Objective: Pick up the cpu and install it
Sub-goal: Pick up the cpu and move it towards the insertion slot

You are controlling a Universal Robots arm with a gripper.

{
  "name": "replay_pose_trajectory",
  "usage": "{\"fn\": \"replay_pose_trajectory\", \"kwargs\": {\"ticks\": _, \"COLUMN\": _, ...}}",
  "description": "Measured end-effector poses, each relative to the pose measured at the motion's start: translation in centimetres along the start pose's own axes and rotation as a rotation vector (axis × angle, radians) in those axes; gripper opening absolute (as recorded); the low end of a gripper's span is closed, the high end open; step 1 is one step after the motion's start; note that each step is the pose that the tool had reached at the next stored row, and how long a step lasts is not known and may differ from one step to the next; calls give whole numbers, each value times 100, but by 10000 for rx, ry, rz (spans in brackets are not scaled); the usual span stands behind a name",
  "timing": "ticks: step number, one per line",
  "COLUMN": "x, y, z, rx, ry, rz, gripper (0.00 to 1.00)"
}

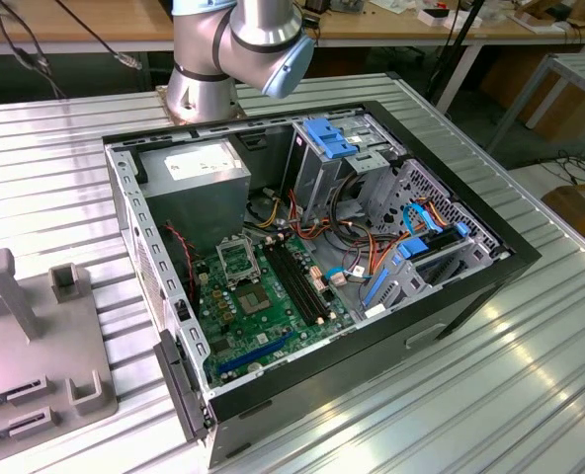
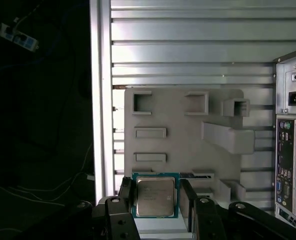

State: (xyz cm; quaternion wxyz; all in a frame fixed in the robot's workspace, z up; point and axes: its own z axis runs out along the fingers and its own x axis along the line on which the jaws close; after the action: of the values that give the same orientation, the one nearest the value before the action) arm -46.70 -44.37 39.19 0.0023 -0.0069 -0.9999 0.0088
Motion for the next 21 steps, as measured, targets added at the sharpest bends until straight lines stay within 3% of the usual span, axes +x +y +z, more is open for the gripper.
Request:
{"fn": "replay_pose_trajectory", "kwargs": {"ticks": 5, "x": 0, "y": -1, "z": -50, "rx": 0, "ry": 0, "rz": 0, "gripper": 47}}
{"fn": "replay_pose_trajectory", "kwargs": {"ticks": 21, "x": 2, "y": -5, "z": -309, "rx": 0, "ry": 0, "rz": 0, "gripper": 47}}
